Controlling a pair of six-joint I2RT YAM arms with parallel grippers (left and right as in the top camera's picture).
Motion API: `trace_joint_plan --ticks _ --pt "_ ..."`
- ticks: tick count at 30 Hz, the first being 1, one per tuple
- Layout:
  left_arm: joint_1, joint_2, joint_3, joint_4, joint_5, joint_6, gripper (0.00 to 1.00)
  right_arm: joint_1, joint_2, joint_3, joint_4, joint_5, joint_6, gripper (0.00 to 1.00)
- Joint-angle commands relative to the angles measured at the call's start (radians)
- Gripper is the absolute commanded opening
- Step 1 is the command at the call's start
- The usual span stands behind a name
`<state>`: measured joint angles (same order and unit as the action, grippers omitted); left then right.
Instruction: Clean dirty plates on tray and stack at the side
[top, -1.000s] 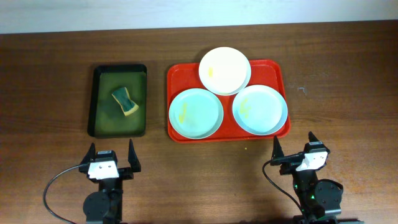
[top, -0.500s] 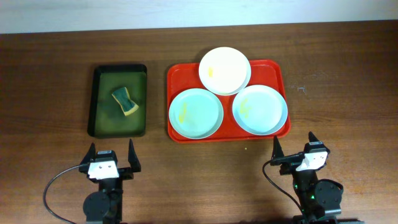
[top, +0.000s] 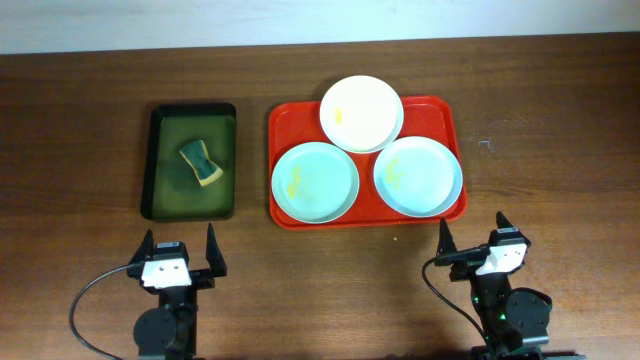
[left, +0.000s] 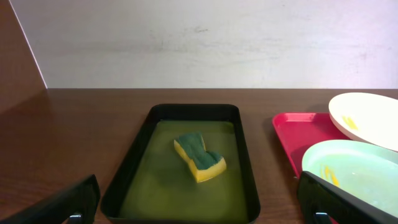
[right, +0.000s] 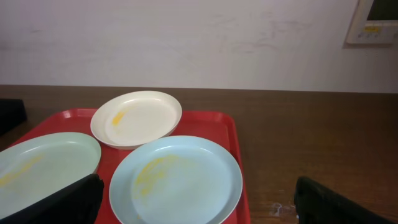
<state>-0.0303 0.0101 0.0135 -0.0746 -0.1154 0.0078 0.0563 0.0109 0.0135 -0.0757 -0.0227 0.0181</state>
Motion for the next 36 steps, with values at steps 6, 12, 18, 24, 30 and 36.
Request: trace_joint_plan --ticks 6,12,18,24,30,36 --pt "0.007 -0.003 -0.005 -0.001 0.006 0.016 0.99 0.008 -0.007 -0.008 -0.003 0.005 -0.003 0.98" --pt "0.007 -0.003 -0.005 -0.001 0.006 0.016 0.99 0.008 -0.007 -0.008 -0.003 0.006 -0.003 0.98" --pt "0.007 -0.003 -0.005 -0.001 0.006 0.016 0.99 0.008 -0.007 -0.008 -0.003 0.006 -0.003 0.98" --pt "0.007 -0.003 -0.005 -0.001 0.006 0.016 0.99 0.008 -0.007 -0.008 -0.003 0.005 -0.003 0.98" --pt "0.007 -0.003 -0.005 -0.001 0.006 0.016 0.99 0.008 -0.007 -0.008 -0.003 0.006 -0.003 0.98" --pt "0.007 -0.003 -0.004 0.004 0.242 -0.001 0.99 0.008 -0.006 -0.008 -0.003 0.006 -0.003 0.98"
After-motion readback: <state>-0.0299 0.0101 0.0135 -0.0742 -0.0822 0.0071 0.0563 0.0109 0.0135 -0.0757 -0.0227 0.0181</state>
